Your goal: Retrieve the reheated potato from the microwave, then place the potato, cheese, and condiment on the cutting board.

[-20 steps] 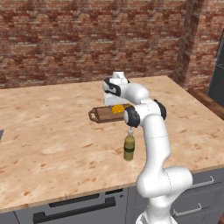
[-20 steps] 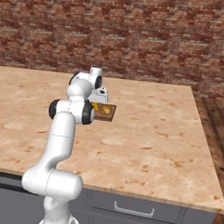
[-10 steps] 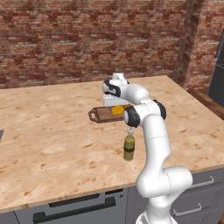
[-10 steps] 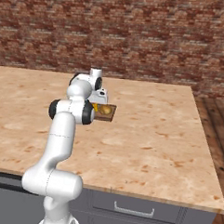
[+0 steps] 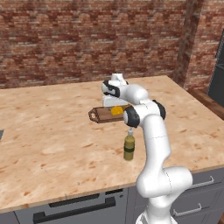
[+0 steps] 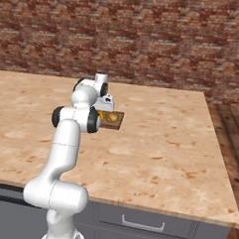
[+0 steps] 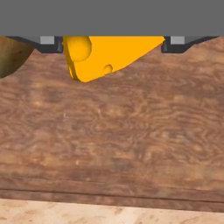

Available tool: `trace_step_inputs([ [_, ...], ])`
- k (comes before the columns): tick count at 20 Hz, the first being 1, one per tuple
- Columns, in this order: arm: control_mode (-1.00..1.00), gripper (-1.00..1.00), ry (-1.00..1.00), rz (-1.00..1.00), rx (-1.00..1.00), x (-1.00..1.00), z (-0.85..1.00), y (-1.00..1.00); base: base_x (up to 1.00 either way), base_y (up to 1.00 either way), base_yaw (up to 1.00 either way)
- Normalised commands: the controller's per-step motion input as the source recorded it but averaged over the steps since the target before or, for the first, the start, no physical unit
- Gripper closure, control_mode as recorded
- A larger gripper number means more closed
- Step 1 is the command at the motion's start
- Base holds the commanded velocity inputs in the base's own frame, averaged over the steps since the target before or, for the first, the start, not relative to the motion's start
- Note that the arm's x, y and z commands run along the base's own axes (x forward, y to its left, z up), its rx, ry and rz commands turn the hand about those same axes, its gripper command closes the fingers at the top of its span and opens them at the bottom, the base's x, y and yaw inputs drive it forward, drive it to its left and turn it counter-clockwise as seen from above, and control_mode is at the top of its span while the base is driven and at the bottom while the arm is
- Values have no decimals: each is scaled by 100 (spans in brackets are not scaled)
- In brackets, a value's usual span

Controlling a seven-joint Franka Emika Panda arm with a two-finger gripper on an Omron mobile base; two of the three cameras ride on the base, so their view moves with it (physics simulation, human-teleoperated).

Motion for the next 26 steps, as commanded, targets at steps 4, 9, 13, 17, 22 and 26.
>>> trace_step_inputs([
  [4,-100,-100,0,0,0,-1,-1,0,0,0,0],
  [9,-100,-100,0,0,0,-7,1,0,0,0,0],
  [13,-100,-100,0,0,0,-9,4,0,0,0,0],
  [17,-100,-100,0,0,0,-1,22,0,0,0,0],
  [22,-100,-100,0,0,0,2,40,0,0,0,0],
  [26,-100,-100,0,0,0,-11,44,0,0,0,0],
])
